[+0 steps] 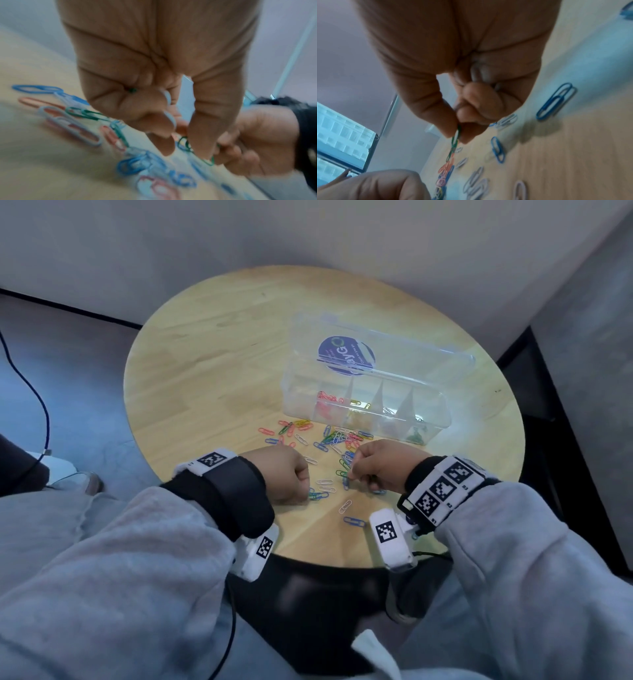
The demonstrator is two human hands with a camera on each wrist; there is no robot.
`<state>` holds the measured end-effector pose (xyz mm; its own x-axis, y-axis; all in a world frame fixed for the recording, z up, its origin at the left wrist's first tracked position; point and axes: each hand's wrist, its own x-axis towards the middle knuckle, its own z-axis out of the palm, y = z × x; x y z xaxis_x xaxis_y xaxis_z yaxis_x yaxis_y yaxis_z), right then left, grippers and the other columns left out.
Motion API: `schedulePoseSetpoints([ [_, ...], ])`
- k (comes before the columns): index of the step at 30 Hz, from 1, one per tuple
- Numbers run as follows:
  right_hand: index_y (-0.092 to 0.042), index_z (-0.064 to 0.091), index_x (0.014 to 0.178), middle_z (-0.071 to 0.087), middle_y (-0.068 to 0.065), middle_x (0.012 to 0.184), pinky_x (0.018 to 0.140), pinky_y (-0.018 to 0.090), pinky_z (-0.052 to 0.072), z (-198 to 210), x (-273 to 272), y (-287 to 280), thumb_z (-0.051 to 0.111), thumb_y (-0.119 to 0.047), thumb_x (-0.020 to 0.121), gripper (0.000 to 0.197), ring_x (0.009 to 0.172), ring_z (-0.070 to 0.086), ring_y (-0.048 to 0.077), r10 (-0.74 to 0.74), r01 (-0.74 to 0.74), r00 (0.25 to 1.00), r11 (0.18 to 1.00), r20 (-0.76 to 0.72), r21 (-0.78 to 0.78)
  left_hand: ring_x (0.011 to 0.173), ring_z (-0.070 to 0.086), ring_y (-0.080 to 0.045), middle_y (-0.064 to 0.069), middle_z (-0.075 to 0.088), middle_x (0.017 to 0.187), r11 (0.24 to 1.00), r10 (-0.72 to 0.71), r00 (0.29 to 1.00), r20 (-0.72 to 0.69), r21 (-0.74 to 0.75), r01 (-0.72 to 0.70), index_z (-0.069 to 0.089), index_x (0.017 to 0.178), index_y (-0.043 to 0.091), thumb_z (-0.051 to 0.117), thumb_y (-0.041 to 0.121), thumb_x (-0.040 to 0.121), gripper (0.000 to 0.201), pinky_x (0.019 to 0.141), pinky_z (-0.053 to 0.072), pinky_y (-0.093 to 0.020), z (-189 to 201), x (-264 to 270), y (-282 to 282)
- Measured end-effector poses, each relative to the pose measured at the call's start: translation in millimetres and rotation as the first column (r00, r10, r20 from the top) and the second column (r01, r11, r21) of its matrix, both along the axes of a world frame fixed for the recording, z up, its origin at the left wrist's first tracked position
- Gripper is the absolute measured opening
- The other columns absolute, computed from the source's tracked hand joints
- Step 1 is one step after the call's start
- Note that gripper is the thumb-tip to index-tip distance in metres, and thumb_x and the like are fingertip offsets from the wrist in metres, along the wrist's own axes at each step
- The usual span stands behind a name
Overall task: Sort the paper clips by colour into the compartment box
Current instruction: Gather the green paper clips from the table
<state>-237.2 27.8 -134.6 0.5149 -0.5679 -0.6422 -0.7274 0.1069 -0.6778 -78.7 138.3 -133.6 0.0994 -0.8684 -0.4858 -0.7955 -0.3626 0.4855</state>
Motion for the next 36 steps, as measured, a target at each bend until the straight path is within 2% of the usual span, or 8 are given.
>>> schedulePoseSetpoints([
  [6,-0.008,0.041,0.062,0.054,0.003,0.041,0.034,0.016,0.032,-0.9,-3.6,-3.4,0.047,0.014,0.086,0.033,0.031,0.039,0.01,-0.119,0.102,0.983,0.987,0.137,0.128,0.049,0.047,-0.011,0.004,0.057,0.053,0.98,0.179,0.891,-0.418,-0.003,-0.198,0.059,0.065,0.017,0.069,0.005,0.078,0.021,0.049,0.043,-0.018,13.9,11.8,-4.4],
  [10,-0.011,0.04,0.066,0.05,0.003,0.04,0.031,0.015,0.031,1.7,-5.0,-4.0,0.038,0.018,0.085,0.035,0.032,0.043,0.009,-0.274,0.21,0.925,0.946,0.265,0.247,0.053,0.049,-0.013,-0.002,0.055,0.056,0.936,0.294,0.726,-0.621,0.032,-0.351,0.062,0.076,0.015,0.061,-0.005,0.082,0.022,0.044,0.039,-0.013,17.4,14.2,-8.4],
  [13,-0.01,0.044,0.066,0.047,0.003,0.042,0.032,0.015,0.029,5.2,-4.4,-2.1,0.033,0.017,0.084,0.034,0.034,0.041,0.009,-0.315,0.228,0.896,0.932,0.314,0.282,0.042,0.05,-0.005,-0.002,0.05,0.056,0.891,0.378,0.565,-0.733,0.122,-0.438,0.064,0.085,0.014,0.048,-0.007,0.087,0.026,0.04,0.038,-0.011,19.4,12.8,-12.7],
  [19,-0.009,0.05,0.07,0.048,-0.001,0.045,0.035,0.013,0.031,5.3,-6.0,-4.1,0.029,0.006,0.087,0.032,0.038,0.041,0.006,-0.412,0.287,0.854,0.882,0.318,0.373,0.039,0.05,-0.005,-0.003,0.044,0.065,0.798,0.475,0.254,-0.843,0.29,-0.529,0.061,0.084,0.009,0.037,0.001,0.09,0.026,0.039,0.042,-0.011,20.3,16.1,-15.6],
  [22,-0.01,0.048,0.067,0.045,0.0,0.049,0.035,0.014,0.029,5.9,-6.0,-4.5,0.028,0.003,0.082,0.028,0.038,0.038,0.007,-0.466,0.304,0.827,0.842,0.316,0.446,0.041,0.054,-0.007,-0.004,0.047,0.068,0.776,0.486,0.157,-0.86,0.341,-0.53,0.06,0.085,0.007,0.036,0.003,0.089,0.025,0.041,0.046,-0.012,20.7,17.7,-16.8],
  [27,-0.009,0.041,0.062,0.045,0.004,0.052,0.037,0.014,0.029,8.0,-1.0,-0.9,0.034,-0.01,0.059,0.008,0.038,0.037,0.012,-0.482,0.276,0.823,0.802,0.302,0.529,0.051,0.062,-0.011,-0.008,0.056,0.075,0.761,0.486,0.098,-0.868,0.366,-0.536,0.061,0.09,0.004,0.034,0.006,0.09,0.027,0.048,0.054,-0.016,21.7,14.9,-19.9],
  [33,-0.008,0.047,0.064,0.052,0.006,0.055,0.038,0.015,0.04,8.1,-2.6,-3.2,0.026,-0.011,0.086,0.03,0.042,0.046,0.014,-0.501,0.304,0.826,0.782,0.258,0.545,0.077,0.062,-0.018,-0.012,0.061,0.09,0.769,0.483,0.108,-0.869,0.362,-0.527,0.06,0.099,0.004,0.034,0.013,0.092,0.029,0.07,0.056,-0.025,21.9,12.0,-23.4],
  [36,0.001,0.056,0.077,0.06,0.013,0.059,0.045,0.019,0.052,12.1,-5.2,-4.0,0.025,-0.006,0.089,0.035,0.044,0.058,0.018,-0.56,0.331,0.778,0.751,0.285,0.572,0.084,0.06,-0.02,-0.012,0.06,0.095,0.785,0.478,0.115,-0.871,0.365,-0.501,0.061,0.096,0.007,0.035,0.024,0.095,0.031,0.083,0.05,-0.031,20.8,11.9,-25.8],
])
